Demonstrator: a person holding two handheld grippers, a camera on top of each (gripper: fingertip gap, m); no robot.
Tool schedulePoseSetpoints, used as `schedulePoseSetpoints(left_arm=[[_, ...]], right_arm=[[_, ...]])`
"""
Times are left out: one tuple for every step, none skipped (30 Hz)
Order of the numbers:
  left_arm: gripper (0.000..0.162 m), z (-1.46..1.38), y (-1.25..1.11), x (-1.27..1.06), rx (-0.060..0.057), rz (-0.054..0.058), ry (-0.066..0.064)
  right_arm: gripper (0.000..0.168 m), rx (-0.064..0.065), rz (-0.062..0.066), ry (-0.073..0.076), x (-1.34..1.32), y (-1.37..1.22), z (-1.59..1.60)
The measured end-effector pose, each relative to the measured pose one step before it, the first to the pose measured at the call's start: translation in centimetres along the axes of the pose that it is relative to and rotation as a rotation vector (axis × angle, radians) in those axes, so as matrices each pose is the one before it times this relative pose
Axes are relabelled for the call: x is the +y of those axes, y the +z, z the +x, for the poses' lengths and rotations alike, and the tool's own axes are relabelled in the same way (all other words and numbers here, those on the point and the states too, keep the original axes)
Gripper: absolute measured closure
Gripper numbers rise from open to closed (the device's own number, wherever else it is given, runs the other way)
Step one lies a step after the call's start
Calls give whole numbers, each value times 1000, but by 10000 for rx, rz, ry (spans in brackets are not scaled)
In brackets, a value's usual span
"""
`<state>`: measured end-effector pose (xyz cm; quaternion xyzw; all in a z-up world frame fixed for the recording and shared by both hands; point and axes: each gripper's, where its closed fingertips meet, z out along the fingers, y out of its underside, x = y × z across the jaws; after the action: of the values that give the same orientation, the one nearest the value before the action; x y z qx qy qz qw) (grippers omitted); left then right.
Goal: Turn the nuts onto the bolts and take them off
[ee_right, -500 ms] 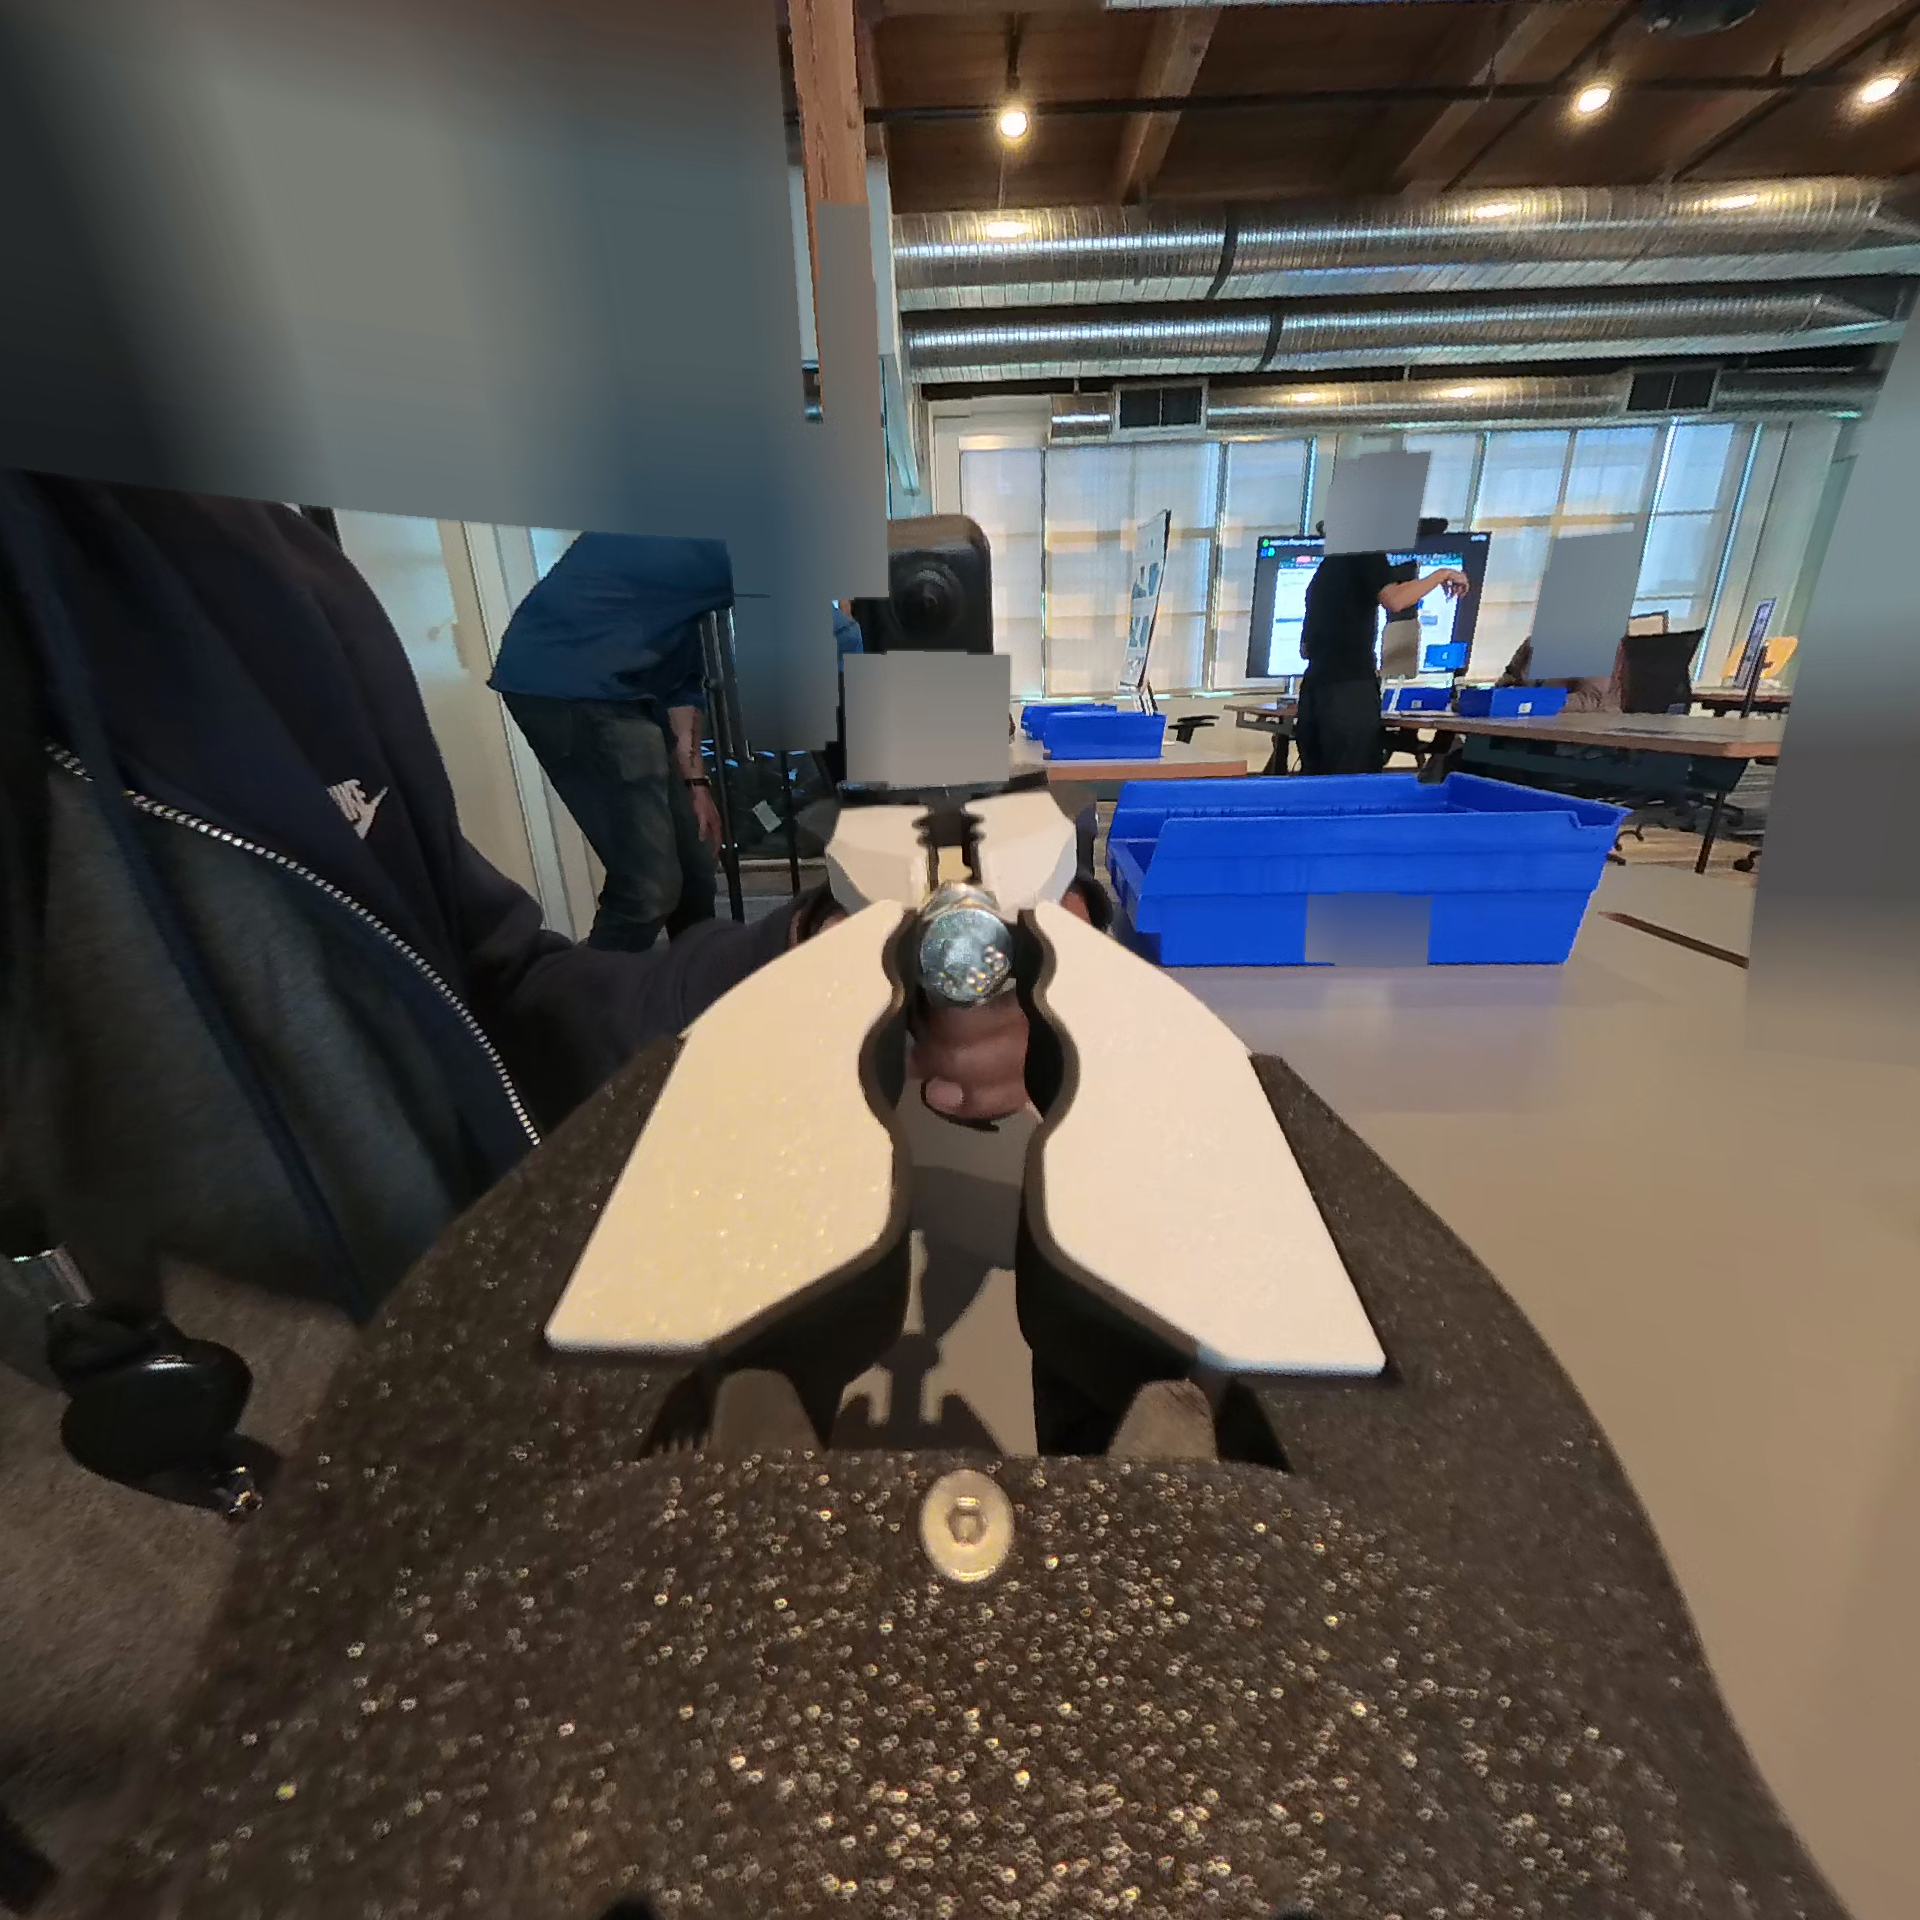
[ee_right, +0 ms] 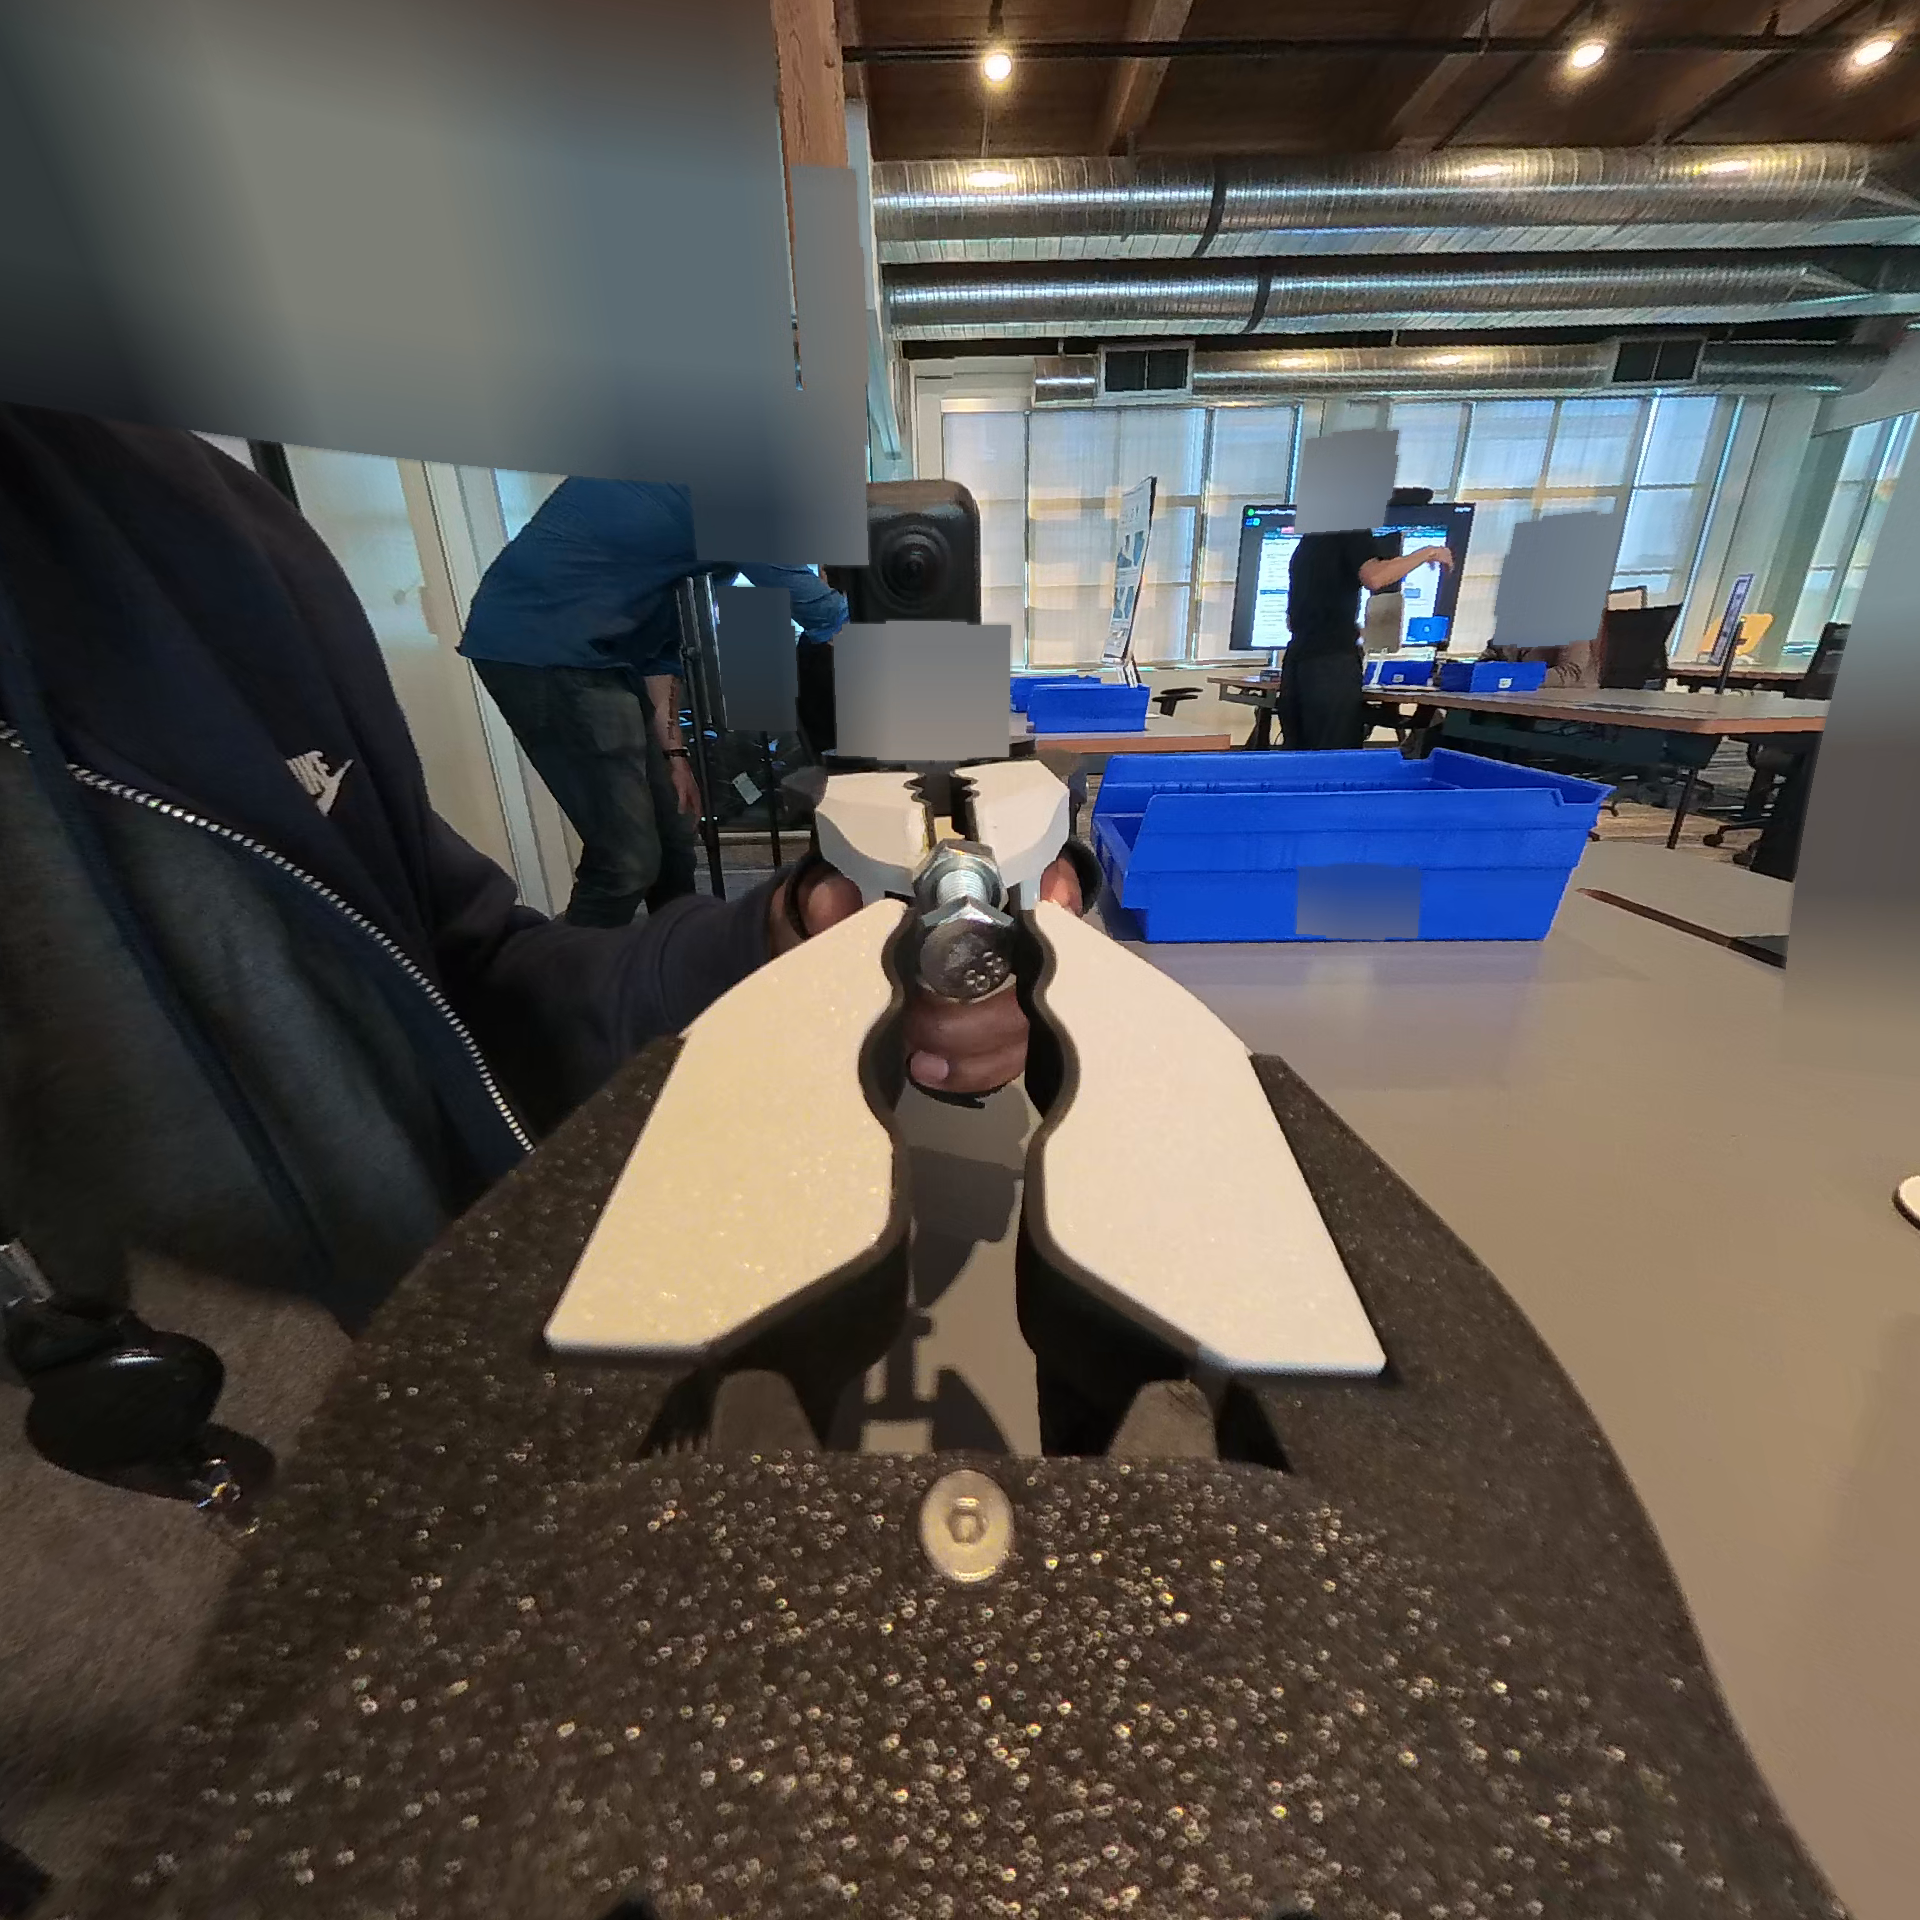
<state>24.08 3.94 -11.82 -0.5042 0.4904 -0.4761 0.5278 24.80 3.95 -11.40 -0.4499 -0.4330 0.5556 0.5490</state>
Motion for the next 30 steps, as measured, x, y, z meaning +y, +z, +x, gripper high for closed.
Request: schedulePoseSetpoints(left_arm=[[155,1,11,-14,10,42,-11],[155,-14,16,-27,-3,51,0],[155,15,16,-30,8,53,8],[155,29,19,-27,11,43,7],[155,9,32,-30,6,31,0],[155,-6,19,-35,-7,27,-6],[155,-7,4,-37,-11,36,3],[155,20,9,-37,7,43,-1],[155,13,17,-33,1,40,-3],[155,-8,8,-35,-13,41,1],[155,10,19,-37,4,43,7],[155,7,13,-36,-4,34,9],[156,5,24,13,4,6,-11],[156,3,20,31,9,1,-12],[155,-6,14,10,-5,8,0],[156,2,20,9,-2,17,-5],[156,17,22,3,3,21,-1],[156,-1,16,8,1,10,5],[155,-4,24,10,-3,8,18],[156,9,10,-5,-6,18,19],[156,-12,7,-43,-13,24,19],[156,14,-18,-59,-4,34,39],[156,21,-14,-55,8,24,37],[156,29,-18,-27,17,3,30],[156,-19,-14,18,-8,-21,11],[156,-45,-21,58,-13,-29,13],[156,-6,-17,50,17,-8,14],[156,1,-10,-1,15,31,-1],[156,-39,11,9,-14,32,-11],[156,-25,11,11,5,31,-9]], right_arm=[[151,-1,8,11,-13,-4,10],[151,-1,10,3,-5,-5,-3],[151,-11,16,3,-27,-18,-7],[151,-10,17,-6,-26,-8,-19],[151,-5,13,-4,-22,-10,-4],[151,1,1,5,8,-2,7],[151,-4,-9,8,14,3,-1],[151,-15,-4,-5,7,7,-16],[151,6,-9,-29,7,15,-12],[151,4,-15,-20,14,11,-11],[151,-15,-1,5,1,0,-13],[151,-2,6,-2,-7,4,-11],[151,-1,11,-4,-19,-11,2],[151,-12,20,11,-23,-17,-12],[151,-8,14,13,-13,-12,1],[151,4,2,-2,-5,-8,7],[151,9,-4,-6,6,-3,6],[151,0,-4,-1,8,7,0],[151,5,-4,-2,-5,0,-2],[151,17,-20,-4,30,5,14],[151,17,-46,0,61,18,21],[151,12,-57,-13,70,32,4],[151,3,-37,-32,31,28,-34],[151,12,-20,-37,14,19,-19],[151,42,-41,-44,23,17,25],[151,44,-41,-41,31,5,26],[151,15,-18,-28,6,0,0],[151,25,-12,-33,-12,6,6],[151,45,-20,-35,8,-2,33],[151,9,-1,16,-1,-10,21]])
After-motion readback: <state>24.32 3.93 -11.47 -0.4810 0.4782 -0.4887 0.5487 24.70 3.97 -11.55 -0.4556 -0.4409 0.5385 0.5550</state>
